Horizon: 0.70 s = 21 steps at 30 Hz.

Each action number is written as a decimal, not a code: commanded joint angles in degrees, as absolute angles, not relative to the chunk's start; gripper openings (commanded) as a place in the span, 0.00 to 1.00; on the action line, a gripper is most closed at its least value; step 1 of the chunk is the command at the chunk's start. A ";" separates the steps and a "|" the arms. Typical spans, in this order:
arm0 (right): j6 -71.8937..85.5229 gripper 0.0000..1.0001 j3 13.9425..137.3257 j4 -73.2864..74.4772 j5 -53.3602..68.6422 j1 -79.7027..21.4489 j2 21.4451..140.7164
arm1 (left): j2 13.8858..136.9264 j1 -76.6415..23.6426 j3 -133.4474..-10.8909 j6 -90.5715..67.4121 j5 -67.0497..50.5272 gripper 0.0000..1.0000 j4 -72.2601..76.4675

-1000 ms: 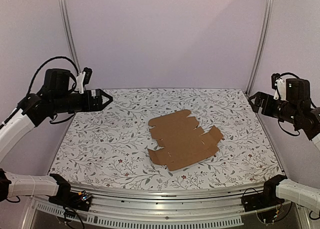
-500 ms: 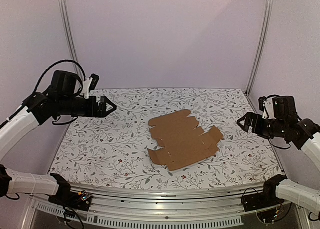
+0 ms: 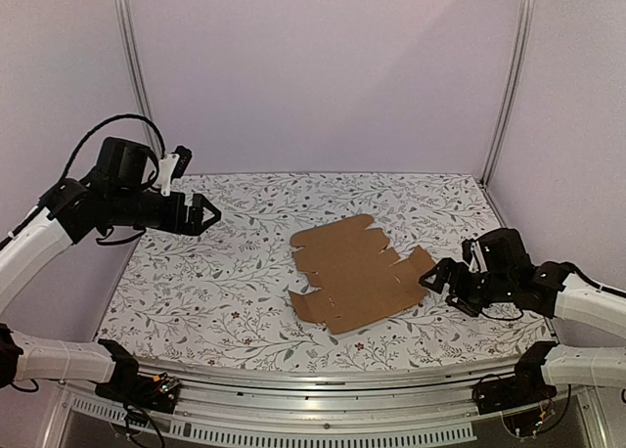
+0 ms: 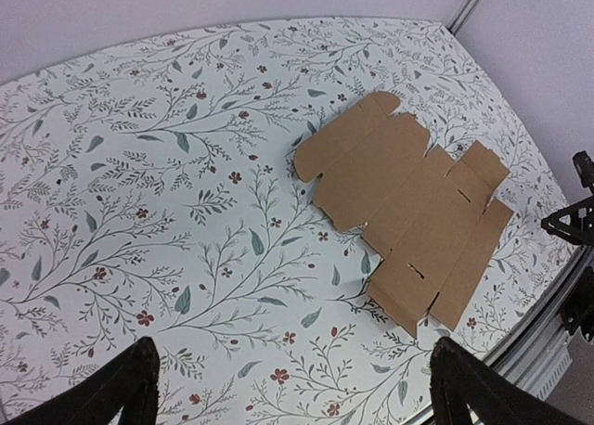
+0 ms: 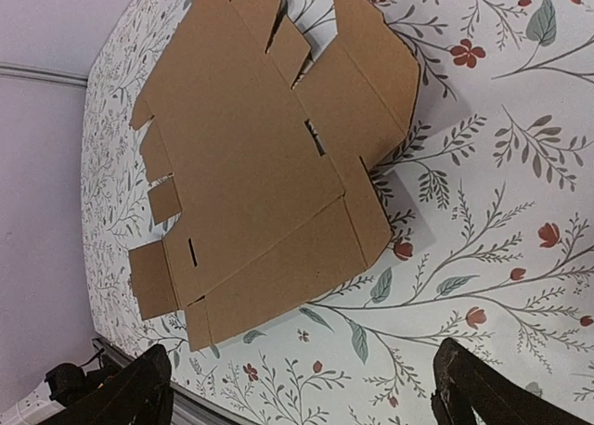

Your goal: Fold the paper box

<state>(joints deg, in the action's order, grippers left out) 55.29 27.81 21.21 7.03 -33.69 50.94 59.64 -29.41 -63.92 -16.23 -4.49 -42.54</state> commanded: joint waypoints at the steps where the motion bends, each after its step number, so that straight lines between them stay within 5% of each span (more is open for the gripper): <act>1: 67.02 0.95 24.38 8.39 2.99 -37.01 54.55 | 59.57 -30.15 -63.54 -14.59 -5.09 0.99 -44.67; 21: 89.75 0.70 19.19 -15.73 -3.70 -46.42 75.05 | 58.02 -30.15 -58.72 -13.61 -5.79 1.00 -42.20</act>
